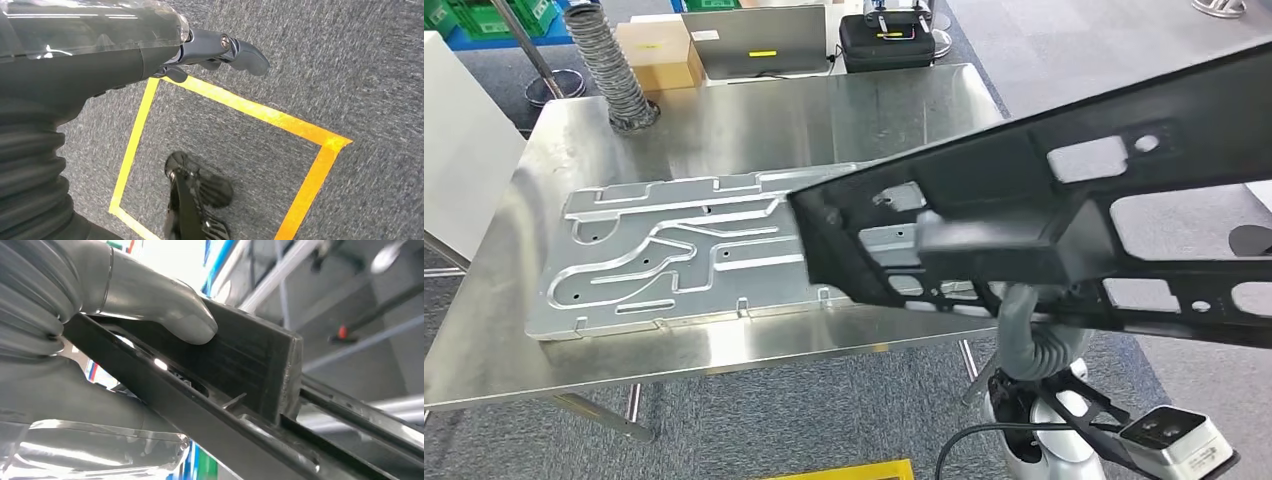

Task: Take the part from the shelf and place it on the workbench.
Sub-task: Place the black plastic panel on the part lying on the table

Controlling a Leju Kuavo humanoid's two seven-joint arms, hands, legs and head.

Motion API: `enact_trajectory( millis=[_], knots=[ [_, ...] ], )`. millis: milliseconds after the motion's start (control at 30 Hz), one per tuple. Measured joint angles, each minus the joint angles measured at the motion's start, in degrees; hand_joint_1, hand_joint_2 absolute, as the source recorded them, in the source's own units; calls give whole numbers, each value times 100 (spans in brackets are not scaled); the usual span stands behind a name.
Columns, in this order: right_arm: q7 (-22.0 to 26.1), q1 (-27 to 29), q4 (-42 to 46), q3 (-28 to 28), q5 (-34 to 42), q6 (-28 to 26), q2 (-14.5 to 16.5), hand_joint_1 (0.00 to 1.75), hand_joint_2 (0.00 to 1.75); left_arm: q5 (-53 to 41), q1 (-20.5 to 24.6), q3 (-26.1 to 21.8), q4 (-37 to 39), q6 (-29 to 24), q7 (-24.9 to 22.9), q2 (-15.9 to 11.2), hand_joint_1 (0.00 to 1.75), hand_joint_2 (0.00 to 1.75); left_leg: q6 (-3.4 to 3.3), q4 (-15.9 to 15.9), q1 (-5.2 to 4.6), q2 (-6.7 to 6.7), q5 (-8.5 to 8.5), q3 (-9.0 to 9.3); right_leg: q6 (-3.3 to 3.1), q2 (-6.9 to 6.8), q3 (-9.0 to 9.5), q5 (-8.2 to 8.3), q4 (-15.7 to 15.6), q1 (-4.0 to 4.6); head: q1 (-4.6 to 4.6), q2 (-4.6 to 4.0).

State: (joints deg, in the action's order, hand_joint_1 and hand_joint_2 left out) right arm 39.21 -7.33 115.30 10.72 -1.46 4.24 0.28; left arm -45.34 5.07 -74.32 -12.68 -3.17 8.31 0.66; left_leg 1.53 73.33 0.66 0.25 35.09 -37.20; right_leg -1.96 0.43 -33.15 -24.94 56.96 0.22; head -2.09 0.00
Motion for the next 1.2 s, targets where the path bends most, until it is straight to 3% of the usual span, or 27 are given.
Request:
enact_trajectory(
  millis=[33,67,133,200,300,367,467,500,533,567,633,700,767,867,967,1033,1067,1100,1133,1200],
  knots=[
    [0,-82,-59,-85,-63,-190,-21,175,175,1,-10,-2,0,-3,5,-1,0,175,9,22,2,0,-63,-87,4,12,22,-24,5,0,0,0],
    [-1,-196,-143,-179,-136,-375,-51,175,175,-1,-19,-3,0,-4,12,-3,0,175,11,-169,4,1,-254,-72,15,23,51,-49,11,-4,0,0],
    [-23,-546,-474,-390,-446,-795,-131,175,175,-5,-27,-4,0,3,29,-8,0,175,-1,-929,10,-1,-775,154,50,43,112,-103,33,-11,1,0],
    [-179,-1036,-1007,-571,-1123,-1335,-217,175,175,-8,-14,-5,0,28,54,-13,0,175,-61,-1441,-1,3,-987,285,104,67,100,-131,68,-9,1,0],
    [-803,-1899,-2014,-668,-2670,-2107,-385,175,175,-32,2,-5,0,94,89,-16,0,175,-195,-1509,-20,8,-1049,263,206,88,38,-148,97,-2,0,0],
    [-1330,-2476,-2702,-608,-3864,-2359,-498,175,175,-77,15,-4,0,149,113,-15,0,175,-254,-1534,-3,8,-1082,270,270,56,-47,-272,281,-12,1,0],
    [-2261,-3308,-3882,-162,-5918,-2479,-560,175,175,-160,38,5,0,223,143,-15,0,175,-287,-1544,3,13,-1086,273,345,5,-584,-731,1332,-51,1,0],
    [-2528,-3522,-4281,58,-6492,-2464,-551,175,175,-179,46,9,0,236,146,-15,0,175,-286,-1543,2,13,-1081,275,357,-4,-761,-800,1641,-64,1,0],
    [-2731,-3694,-4623,264,-6917,-2424,-523,175,175,-190,55,10,0,245,145,-15,0,175,-283,-1540,3,7,-1076,279,361,-11,-849,-757,1750,-76,1,0],
    [-2919,-3855,-4963,475,-7276,-2379,-467,175,175,-198,63,11,0,252,145,-15,0,175,-275,-1536,3,-2,-1067,286,356,-15,-833,-607,1636,-86,1,0],
    [-3220,-4171,-5607,867,-7805,-2285,-284,175,175,-203,79,13,0,267,142,-15,0,175,-246,-1525,4,-16,-1040,304,321,-18,-551,-162,902,-95,1,0],
    [-3383,-4470,-6235,1219,-8136,-2183,-58,175,175,-201,102,14,0,283,127,-14,0,175,-193,-1516,-7,-22,-1023,299,276,-18,-305,68,288,-65,1,0],
    [-3417,-4658,-6797,1508,-8292,-2085,150,175,175,-198,118,14,0,296,110,-10,0,175,-128,-1532,-8,-25,-1029,289,230,-18,-260,57,151,-22,1,0],
    [-3361,-4806,-7443,1776,-8360,-1999,393,175,175,-209,117,14,0,343,142,3,0,175,-34,-1397,10,-32,-921,221,122,-34,-205,74,64,-43,1,0],
    [-3294,-4898,-7977,1934,-8392,-1921,556,175,175,-248,111,16,0,413,193,3,0,175,19,-428,16,-32,-482,-246,40,-45,-160,66,29,-38,1,0],
    [-3283,-4874,-8294,2023,-8410,-1870,623,175,175,-280,104,26,0,453,206,4,0,175,40,97,18,-31,-382,-550,27,-39,-137,45,36,-26,1,0],
    [-3289,-4852,-8419,2054,-8416,-1846,643,175,175,-292,100,34,0,470,210,5,0,175,45,62,22,-31,-487,-566,31,-35,-124,31,43,-24,1,0],
    [-3299,-4835,-8520,2076,-8420,-1823,656,175,175,-303,97,44,0,484,215,6,0,175,47,-186,30,-30,-679,-478,40,-29,-111,11,59,-26,1,0],
    [-3316,-4827,-8600,2087,-8419,-1801,663,175,175,-313,96,52,0,494,221,5,0,175,47,-580,40,-30,-904,-313,58,-23,-102,-17,84,-28,1,0],
    [-3368,-4834,-8761,2095,-8390,-1764,669,175,175,-330,99,69,1,507,237,7,0,175,17,-1220,43,-39,-1137,-10,112,-8,-115,-78,155,-7,1,0]
  ],
)
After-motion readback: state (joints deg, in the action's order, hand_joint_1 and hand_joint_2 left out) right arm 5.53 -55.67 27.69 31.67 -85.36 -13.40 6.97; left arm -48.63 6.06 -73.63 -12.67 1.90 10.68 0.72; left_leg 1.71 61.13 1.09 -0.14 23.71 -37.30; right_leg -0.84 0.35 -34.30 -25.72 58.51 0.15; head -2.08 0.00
